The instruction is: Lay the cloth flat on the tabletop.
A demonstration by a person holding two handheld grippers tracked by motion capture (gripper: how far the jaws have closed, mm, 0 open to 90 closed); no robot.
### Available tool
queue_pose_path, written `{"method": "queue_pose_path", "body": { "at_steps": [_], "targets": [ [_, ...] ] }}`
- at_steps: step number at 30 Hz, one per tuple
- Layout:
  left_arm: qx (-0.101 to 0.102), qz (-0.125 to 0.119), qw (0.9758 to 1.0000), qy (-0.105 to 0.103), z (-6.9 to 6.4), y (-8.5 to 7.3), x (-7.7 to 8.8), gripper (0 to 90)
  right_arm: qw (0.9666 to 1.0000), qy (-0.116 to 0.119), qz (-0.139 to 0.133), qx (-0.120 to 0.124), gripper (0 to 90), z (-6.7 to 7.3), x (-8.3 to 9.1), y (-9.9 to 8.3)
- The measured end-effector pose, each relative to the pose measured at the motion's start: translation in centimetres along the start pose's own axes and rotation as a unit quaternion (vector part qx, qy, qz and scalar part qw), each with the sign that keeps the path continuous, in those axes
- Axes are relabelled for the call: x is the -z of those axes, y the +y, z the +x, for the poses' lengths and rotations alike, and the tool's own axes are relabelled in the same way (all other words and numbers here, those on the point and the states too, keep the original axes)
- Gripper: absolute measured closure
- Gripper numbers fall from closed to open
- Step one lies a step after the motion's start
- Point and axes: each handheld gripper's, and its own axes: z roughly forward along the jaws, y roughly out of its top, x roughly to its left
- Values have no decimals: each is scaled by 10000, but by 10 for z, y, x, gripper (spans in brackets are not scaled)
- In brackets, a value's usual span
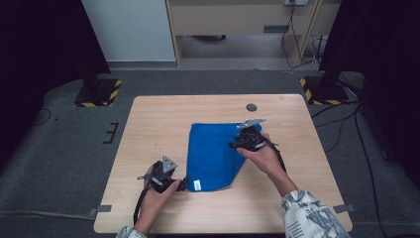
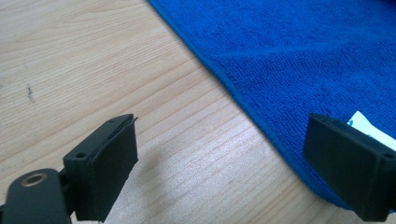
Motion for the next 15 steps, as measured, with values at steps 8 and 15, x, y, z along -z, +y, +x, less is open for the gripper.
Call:
{"method": "queue_pose_path", "body": {
  "at_steps": [8,15],
  "targets": [
    [-45,81,10000,4,-2,0,-2,95,9999,71,121,-42,746,-2,0,-23],
    [-45,95,9999,-7,-2,-1,-3,95,9992,122,372,-5,588,11,-23,-25]
  ]
}}
